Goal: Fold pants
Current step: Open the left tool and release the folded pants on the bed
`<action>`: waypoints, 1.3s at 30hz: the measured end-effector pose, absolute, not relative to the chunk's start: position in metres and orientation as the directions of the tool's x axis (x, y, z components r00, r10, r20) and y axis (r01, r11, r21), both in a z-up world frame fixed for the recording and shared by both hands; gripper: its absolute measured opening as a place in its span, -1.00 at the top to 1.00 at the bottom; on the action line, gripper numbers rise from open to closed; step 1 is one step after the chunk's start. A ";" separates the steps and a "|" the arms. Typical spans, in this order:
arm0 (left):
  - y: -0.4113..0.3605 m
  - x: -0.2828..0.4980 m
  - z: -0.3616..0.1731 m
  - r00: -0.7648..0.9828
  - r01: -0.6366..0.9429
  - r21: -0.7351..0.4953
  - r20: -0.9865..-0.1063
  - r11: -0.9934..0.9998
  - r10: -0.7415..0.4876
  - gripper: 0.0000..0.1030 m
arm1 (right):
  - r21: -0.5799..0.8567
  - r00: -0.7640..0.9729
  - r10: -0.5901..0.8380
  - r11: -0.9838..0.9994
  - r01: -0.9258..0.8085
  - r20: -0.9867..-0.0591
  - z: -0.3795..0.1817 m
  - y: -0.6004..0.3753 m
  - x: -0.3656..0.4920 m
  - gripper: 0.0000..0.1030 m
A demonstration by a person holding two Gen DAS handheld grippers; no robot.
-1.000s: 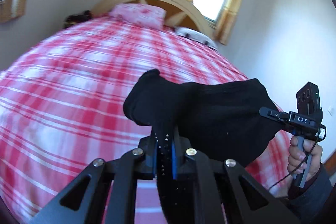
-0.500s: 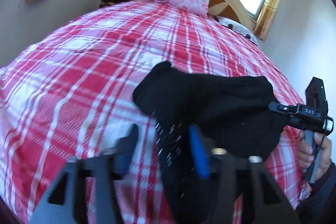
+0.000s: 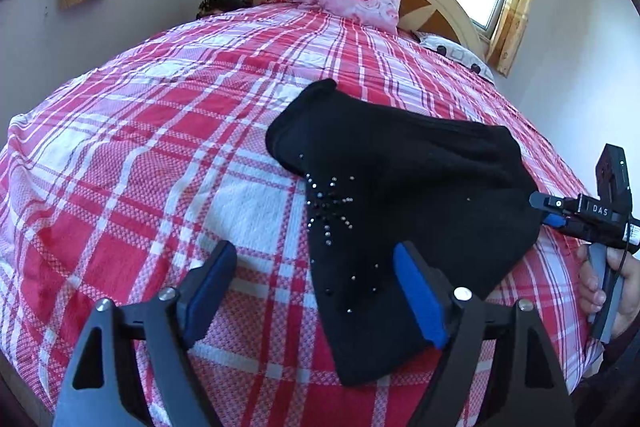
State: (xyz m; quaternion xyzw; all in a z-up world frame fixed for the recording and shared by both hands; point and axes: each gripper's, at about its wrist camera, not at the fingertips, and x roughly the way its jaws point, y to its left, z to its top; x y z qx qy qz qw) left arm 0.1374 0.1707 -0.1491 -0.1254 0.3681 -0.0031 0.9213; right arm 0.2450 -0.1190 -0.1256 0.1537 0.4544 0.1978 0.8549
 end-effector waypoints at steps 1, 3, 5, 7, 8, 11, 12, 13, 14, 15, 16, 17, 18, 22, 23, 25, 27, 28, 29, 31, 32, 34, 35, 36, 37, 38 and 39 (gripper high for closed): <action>0.170 0.136 -0.148 0.726 -0.099 -0.222 -0.682 0.970 -0.082 -0.68 | 0.441 0.512 0.472 0.877 -0.191 -0.718 -0.125 -0.120 0.243 -0.35; 0.167 0.132 -0.146 0.729 -0.125 -0.191 -0.683 0.974 -0.040 -0.78 | 0.450 0.522 0.465 0.878 -0.165 -0.715 -0.122 -0.124 0.239 -0.36; 0.164 0.127 -0.145 0.731 -0.140 -0.172 -0.682 0.975 -0.015 -0.78 | 0.451 0.535 0.454 0.880 -0.148 -0.712 -0.122 -0.126 0.235 -0.37; 0.161 0.123 -0.143 0.737 -0.140 -0.167 -0.675 0.976 -0.010 -0.78 | 0.451 0.545 0.450 0.881 -0.142 -0.707 -0.120 -0.129 0.230 -0.37; 0.161 0.123 -0.143 0.738 -0.142 -0.163 -0.674 0.976 -0.005 -0.78 | 0.445 0.553 0.443 0.884 -0.141 -0.706 -0.118 -0.129 0.228 -0.37; 0.161 0.125 -0.145 0.733 -0.146 -0.161 -0.680 0.976 -0.002 -0.78 | 0.407 0.559 0.415 0.902 -0.146 -0.718 -0.115 -0.125 0.225 -0.37; 0.162 0.126 -0.146 0.730 -0.151 -0.169 -0.684 0.974 -0.006 -0.78 | 0.405 0.553 0.413 0.903 -0.143 -0.724 -0.116 -0.125 0.226 -0.38; 0.163 0.126 -0.146 0.728 -0.154 -0.177 -0.686 0.972 -0.010 -0.78 | 0.409 0.543 0.414 0.902 -0.137 -0.731 -0.119 -0.125 0.228 -0.39; 0.163 0.125 -0.145 0.725 -0.156 -0.181 -0.688 0.971 -0.011 -0.78 | 0.415 0.535 0.415 0.901 -0.129 -0.736 -0.121 -0.126 0.229 -0.40; 0.164 0.124 -0.144 0.724 -0.157 -0.179 -0.690 0.971 -0.010 -0.78 | 0.422 0.536 0.419 0.898 -0.125 -0.733 -0.121 -0.129 0.228 -0.40; 0.163 0.123 -0.142 0.725 -0.153 -0.175 -0.689 0.973 -0.010 -0.78 | 0.423 0.539 0.418 0.898 -0.122 -0.732 -0.120 -0.129 0.226 -0.40; 0.161 0.122 -0.140 0.727 -0.148 -0.172 -0.687 0.974 -0.011 -0.78 | 0.418 0.544 0.412 0.900 -0.120 -0.731 -0.118 -0.130 0.224 -0.40; 0.160 0.120 -0.137 0.730 -0.143 -0.167 -0.683 0.976 -0.010 -0.78 | 0.413 0.548 0.406 0.903 -0.119 -0.731 -0.116 -0.129 0.222 -0.40; 0.155 0.113 -0.127 0.751 -0.132 -0.158 -0.660 0.979 -0.005 -0.78 | 0.381 0.575 0.388 0.914 -0.138 -0.721 -0.106 -0.125 0.211 -0.40; 0.154 0.113 -0.125 0.753 -0.129 -0.160 -0.657 0.979 -0.008 -0.78 | 0.376 0.569 0.387 0.915 -0.143 -0.725 -0.106 -0.123 0.209 -0.40; 0.152 0.111 -0.123 0.757 -0.127 -0.159 -0.653 0.979 -0.008 -0.78 | 0.369 0.558 0.383 0.918 -0.144 -0.736 -0.109 -0.119 0.208 -0.40; 0.151 0.109 -0.121 0.761 -0.124 -0.150 -0.649 0.981 -0.003 -0.78 | 0.366 0.553 0.383 0.919 -0.147 -0.740 -0.111 -0.117 0.206 -0.40; 0.150 0.107 -0.120 0.761 -0.125 -0.147 -0.649 0.981 0.000 -0.78 | 0.366 0.551 0.385 0.918 -0.149 -0.740 -0.112 -0.117 0.204 -0.40; 0.150 0.106 -0.118 0.763 -0.126 -0.146 -0.647 0.981 0.002 -0.78 | 0.366 0.552 0.386 0.918 -0.151 -0.739 -0.111 -0.116 0.202 -0.40; 0.150 0.103 -0.115 0.767 -0.132 -0.146 -0.641 0.980 0.007 -0.78 | 0.363 0.559 0.386 0.918 -0.157 -0.734 -0.108 -0.116 0.197 -0.40; 0.150 0.101 -0.113 0.771 -0.134 -0.149 -0.637 0.980 0.008 -0.78 | 0.356 0.567 0.381 0.921 -0.160 -0.730 -0.105 -0.115 0.194 -0.40; 0.149 0.096 -0.108 0.781 -0.137 -0.156 -0.625 0.978 0.010 -0.78 | 0.343 0.591 0.374 0.924 -0.169 -0.715 -0.097 -0.114 0.186 -0.40; 0.148 0.092 -0.105 0.787 -0.142 -0.151 -0.617 0.978 0.019 -0.78 | 0.342 0.606 0.373 0.924 -0.173 -0.703 -0.091 -0.114 0.180 -0.40; 0.146 0.089 -0.101 0.794 -0.141 -0.144 -0.607 0.980 0.025 -0.78 | 0.337 0.619 0.371 0.925 -0.178 -0.692 -0.086 -0.113 0.175 -0.40; 0.145 0.086 -0.098 0.801 -0.136 -0.141 -0.598 0.981 0.025 -0.78 | 0.328 0.633 0.365 0.927 -0.181 -0.682 -0.081 -0.112 0.169 -0.40; 0.143 0.083 -0.094 0.807 -0.133 -0.140 -0.590 0.981 0.025 -0.78 | 0.315 0.651 0.358 0.930 -0.188 -0.669 -0.075 -0.110 0.163 -0.40; 0.141 0.080 -0.090 0.813 -0.131 -0.140 -0.582 0.981 0.026 -0.78 | 0.304 0.663 0.357 0.931 -0.199 -0.658 -0.069 -0.108 0.158 -0.40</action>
